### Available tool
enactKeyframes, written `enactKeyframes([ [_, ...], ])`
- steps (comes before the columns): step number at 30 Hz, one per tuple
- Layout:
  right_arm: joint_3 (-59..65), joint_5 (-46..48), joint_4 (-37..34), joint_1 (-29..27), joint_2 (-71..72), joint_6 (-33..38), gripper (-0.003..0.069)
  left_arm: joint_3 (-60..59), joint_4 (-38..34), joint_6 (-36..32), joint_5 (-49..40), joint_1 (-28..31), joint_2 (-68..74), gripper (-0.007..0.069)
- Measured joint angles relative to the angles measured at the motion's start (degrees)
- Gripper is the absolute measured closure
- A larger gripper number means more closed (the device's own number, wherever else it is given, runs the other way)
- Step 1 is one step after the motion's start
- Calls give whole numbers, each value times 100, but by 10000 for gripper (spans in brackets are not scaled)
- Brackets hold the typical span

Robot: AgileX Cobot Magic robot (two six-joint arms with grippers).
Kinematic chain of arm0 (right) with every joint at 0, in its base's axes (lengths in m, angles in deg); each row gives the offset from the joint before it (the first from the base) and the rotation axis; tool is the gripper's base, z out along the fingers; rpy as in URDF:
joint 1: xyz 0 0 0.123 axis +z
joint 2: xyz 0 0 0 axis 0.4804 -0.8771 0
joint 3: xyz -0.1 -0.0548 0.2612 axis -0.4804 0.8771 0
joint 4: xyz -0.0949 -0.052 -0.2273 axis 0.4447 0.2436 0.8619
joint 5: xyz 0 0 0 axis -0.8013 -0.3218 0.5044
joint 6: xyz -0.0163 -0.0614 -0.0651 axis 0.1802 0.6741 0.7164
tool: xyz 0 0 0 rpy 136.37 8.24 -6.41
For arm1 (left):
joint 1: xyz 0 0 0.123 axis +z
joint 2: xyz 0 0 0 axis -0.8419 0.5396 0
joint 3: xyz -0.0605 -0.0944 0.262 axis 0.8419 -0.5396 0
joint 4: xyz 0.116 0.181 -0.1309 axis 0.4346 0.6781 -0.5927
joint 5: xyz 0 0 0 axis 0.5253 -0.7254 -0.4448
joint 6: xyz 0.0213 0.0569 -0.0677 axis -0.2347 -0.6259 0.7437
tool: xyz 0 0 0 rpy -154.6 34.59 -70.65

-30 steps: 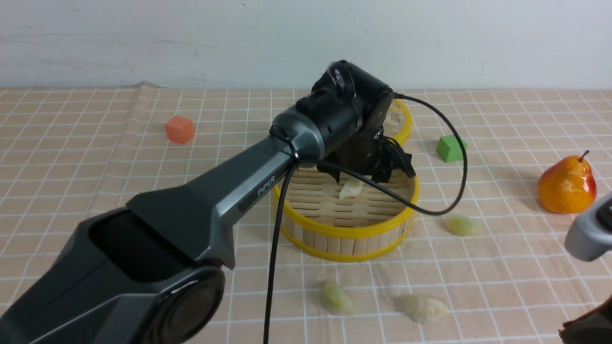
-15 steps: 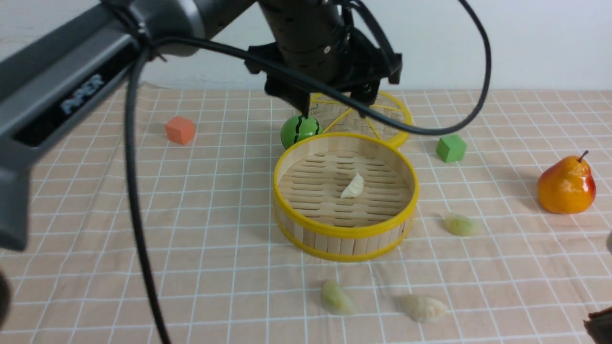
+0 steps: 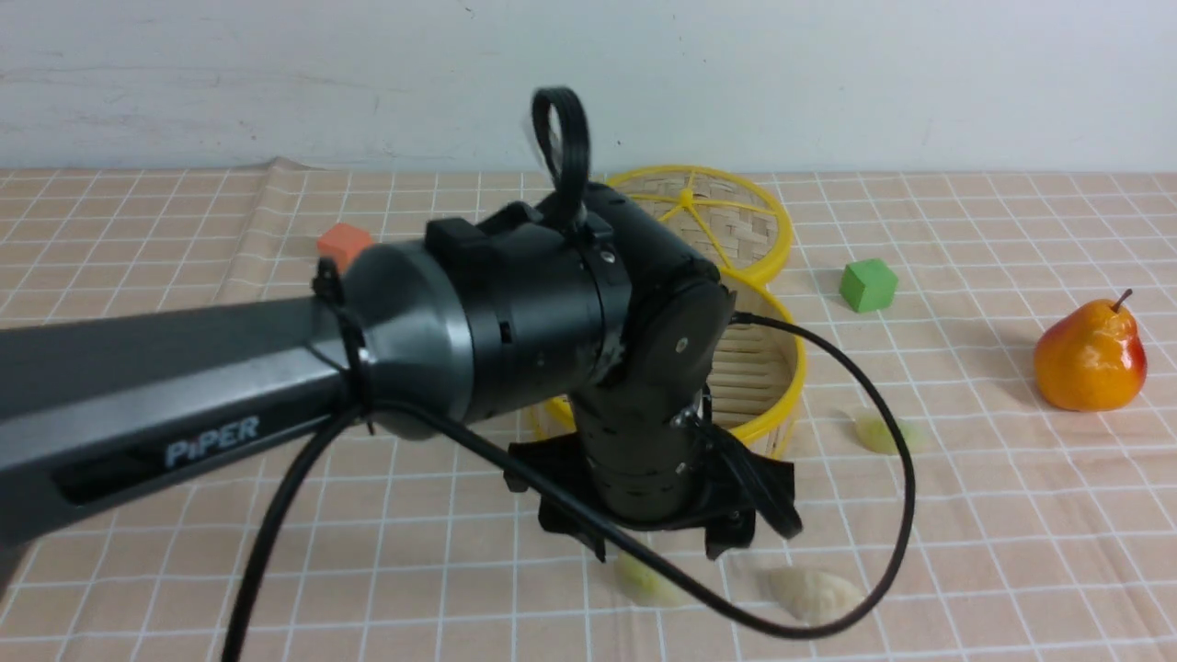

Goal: Put the dumplings into the steamer on the table with the brown tablecloth.
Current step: 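Reach for and grasp a dumpling on the table with the left gripper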

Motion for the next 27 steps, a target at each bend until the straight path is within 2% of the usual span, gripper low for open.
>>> enactKeyframes([
  [4,0,0,-66,62,0,0,609,-7,260,698,305,103,329,52],
  [7,0,0,-11,388,4,0,609,-22,337,1067,331,240,583,53],
  [14,112,0,672,1264,4,-6,602,-29,27,1238,486,307,927,88],
  [19,135,-6,1102,1518,4,-293,597,-29,-264,1054,609,307,1116,165],
  [22,135,-6,1363,1543,4,-524,595,-29,-249,1018,555,307,1116,279],
  [24,135,-6,1471,1545,4,-610,594,-29,-243,1018,541,307,1095,386],
  [27,135,-1,1504,1545,4,-627,590,-29,-179,921,541,288,1071,407],
])
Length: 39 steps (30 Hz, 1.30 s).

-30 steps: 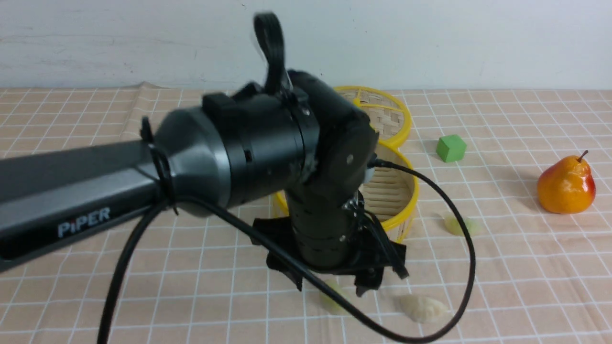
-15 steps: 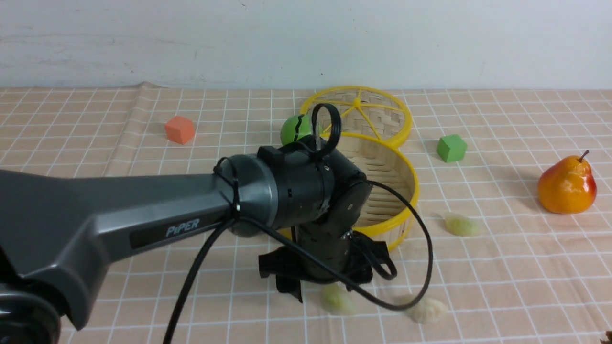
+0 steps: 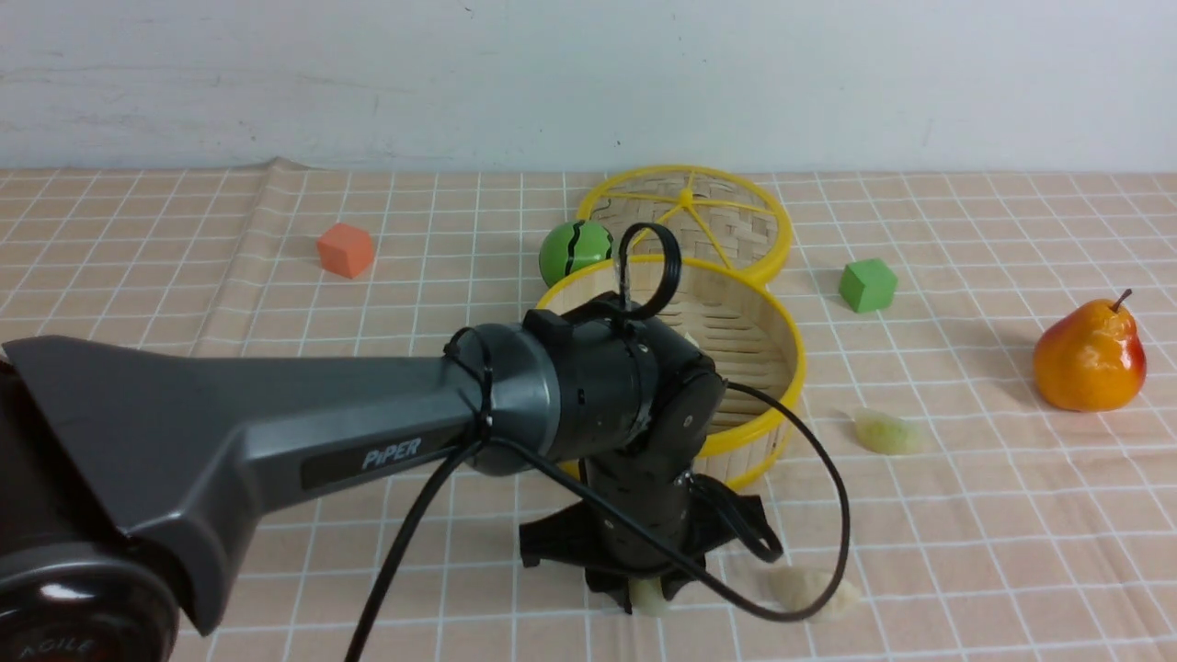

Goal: Put the dumplings into the steamer on the table with the brown tablecloth.
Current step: 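Reach for and grasp a dumpling on the table with the left gripper, then place the dumpling into the bamboo steamer basket with the left gripper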

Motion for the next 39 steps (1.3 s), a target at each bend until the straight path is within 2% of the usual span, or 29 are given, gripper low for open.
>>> enactKeyframes([
  [7,0,0,-5,5,0,-17,583,411,269,-907,-584,0,-225,407],
  [10,0,-6,-5,5,0,-17,582,1209,425,-1466,-994,6,-431,407],
  [14,0,-25,-5,5,0,-24,584,2013,586,-1773,-1099,141,-391,408],
  [21,0,-31,-5,5,0,-271,585,3860,56,-2503,-1572,1216,873,409],
  [25,0,-25,40,5,0,-579,585,4213,41,-2669,-1612,1381,1440,409],
  [28,0,-25,148,5,-12,-1011,585,4401,288,-2723,-1509,1388,1853,409],
  [32,0,-5,161,5,-152,-1124,585,4419,424,-2733,-1373,1382,2003,409],
  [34,0,-5,165,5,-326,-1139,585,4419,453,-2733,-1337,1382,2024,383],
  [35,0,-5,192,5,-525,-1149,585,4444,458,-2733,-1337,1382,2012,319],
  [38,0,-5,337,5,-917,-1156,585,4449,428,-2733,-1413,1399,1899,221],
  [39,0,-5,337,5,-917,-1156,585,4449,413,-2733,-1427,1398,1899,221],
])
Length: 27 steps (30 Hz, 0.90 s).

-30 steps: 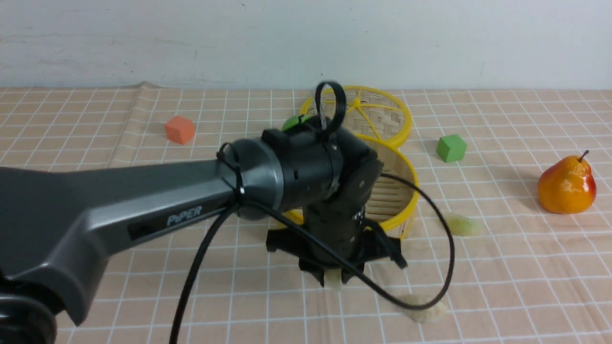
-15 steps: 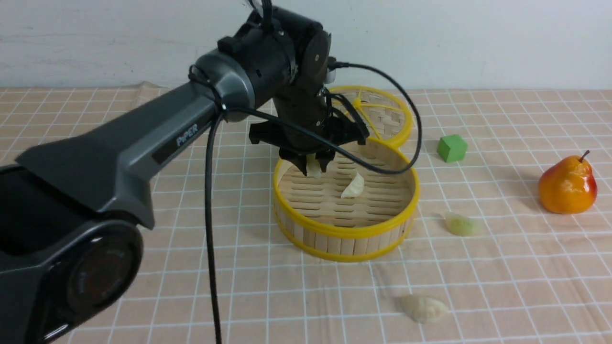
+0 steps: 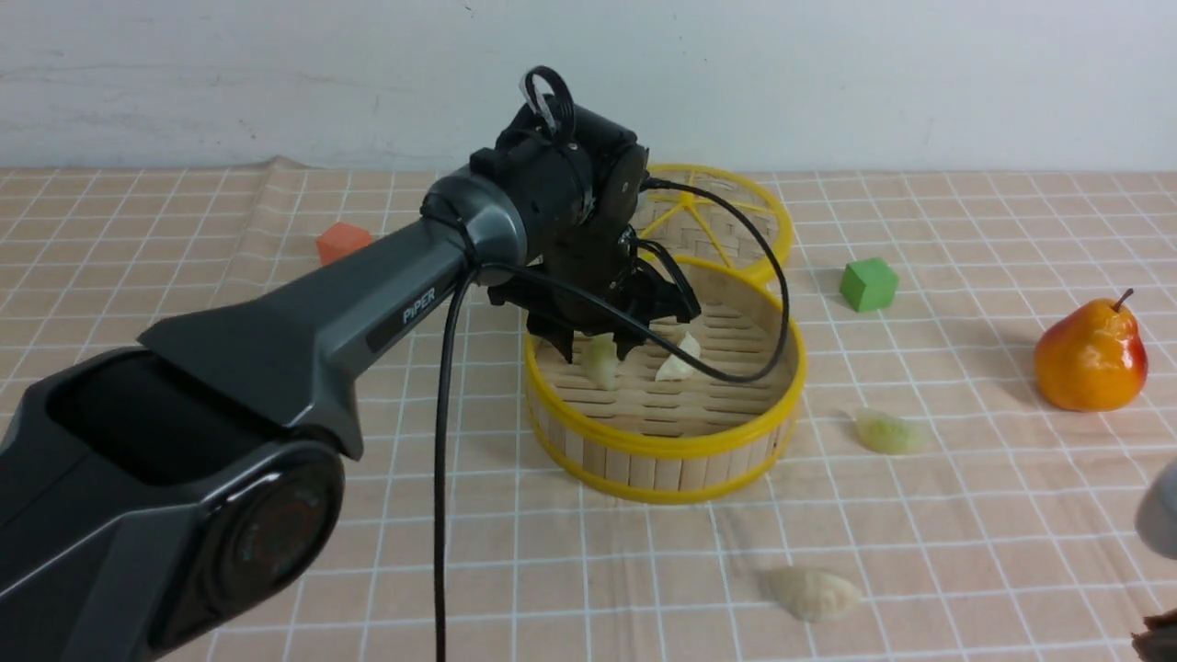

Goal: Put the dumplings into the steamer on the table with the brown tablecloth.
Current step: 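Place the dumpling into the bamboo steamer basket with the left gripper, then reach for and grasp a dumpling lying on the table beside the steamer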

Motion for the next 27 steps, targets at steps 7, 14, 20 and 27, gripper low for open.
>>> enactKeyframes([
  [7,-392,-325,123,-243,-1408,20,585,17,-491,-121,-489,370,-1161,157],
  [14,-1128,-665,-1022,-1162,-2687,1413,644,-8,-516,-511,-805,477,-2732,410],
  [20,-1458,-829,-1977,-1263,-3632,2746,650,-929,-528,-1031,-890,477,-4045,638],
  [27,-1500,-1434,-2412,-1263,-4324,4027,386,-3335,-534,-1413,-890,477,-5599,638],
])
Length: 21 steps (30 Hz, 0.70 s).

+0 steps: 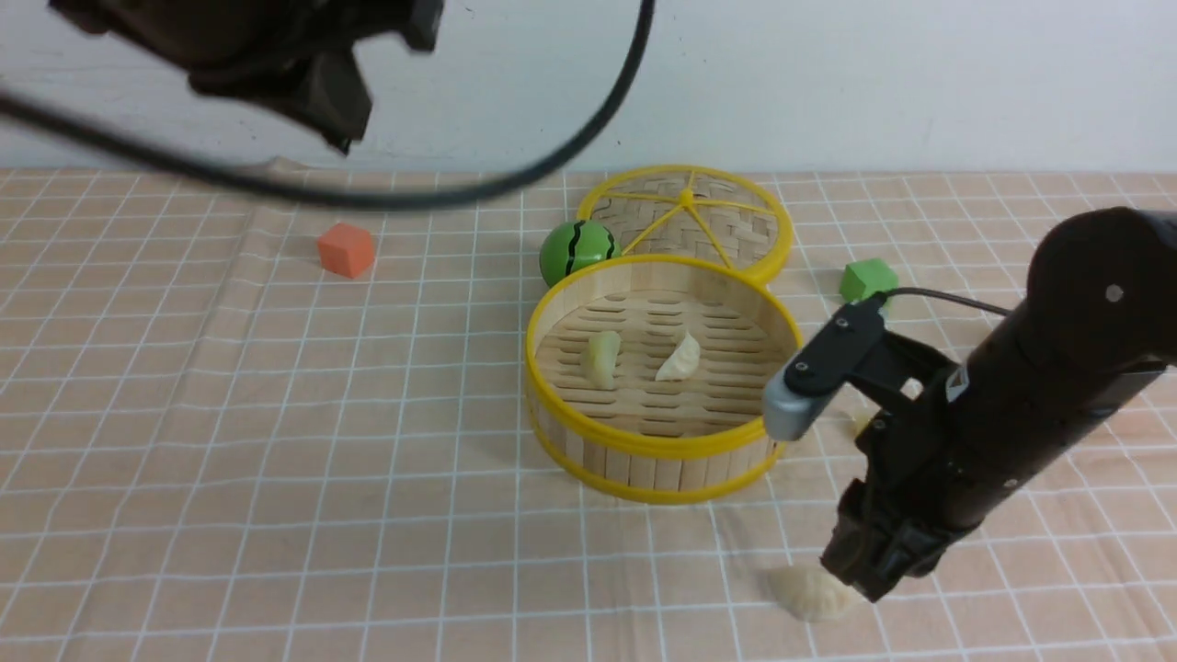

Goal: Put the dumplings into the steamer on the table with the brown tablecloth.
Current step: 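Reach for and grasp a dumpling lying on the table beside the steamer, then place the dumpling in the bamboo steamer basket with the right gripper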

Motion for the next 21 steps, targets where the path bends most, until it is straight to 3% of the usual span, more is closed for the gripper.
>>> enactKeyframes([
  [5,0,-588,11,0,-333,655,155,-1766,-110,-67,25,0,-1046,638],
  [9,-4,-788,33,0,-691,931,87,-3005,-285,-83,365,0,-1905,638],
  [12,-4,-816,116,0,-968,972,102,-3675,-368,-83,553,0,-2471,638],
  [17,-19,-864,445,0,-1371,984,209,-4260,-374,-83,612,0,-3164,638],
  [20,-61,-947,505,-7,-1397,984,365,-4375,-336,-83,619,0,-3603,638],
  [21,-68,-938,505,-7,-1392,984,380,-4379,-321,-83,619,0,-3684,638],
])
